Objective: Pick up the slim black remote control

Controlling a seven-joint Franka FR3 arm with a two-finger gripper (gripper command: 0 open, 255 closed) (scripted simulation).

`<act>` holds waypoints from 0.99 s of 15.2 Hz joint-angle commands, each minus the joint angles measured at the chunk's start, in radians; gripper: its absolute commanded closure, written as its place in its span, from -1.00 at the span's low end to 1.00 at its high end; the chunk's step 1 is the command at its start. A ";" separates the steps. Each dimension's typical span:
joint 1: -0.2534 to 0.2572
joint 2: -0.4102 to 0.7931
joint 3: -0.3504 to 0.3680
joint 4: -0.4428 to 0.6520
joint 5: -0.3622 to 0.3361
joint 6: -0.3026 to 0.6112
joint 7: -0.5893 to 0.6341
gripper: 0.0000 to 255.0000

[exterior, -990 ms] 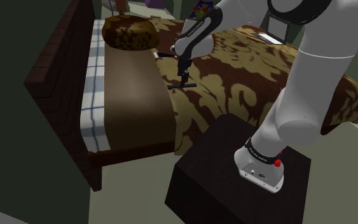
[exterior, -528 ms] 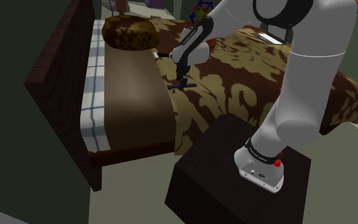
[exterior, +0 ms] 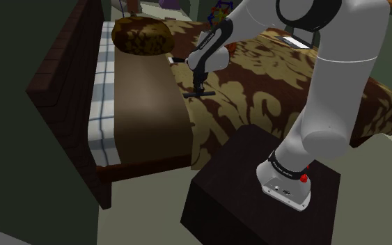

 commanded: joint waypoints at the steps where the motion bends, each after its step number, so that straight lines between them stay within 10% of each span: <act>1: -0.001 0.004 -0.001 0.001 0.000 0.005 0.000 1.00; 15: 0.038 -0.121 -0.053 0.008 -0.093 -0.119 0.063 1.00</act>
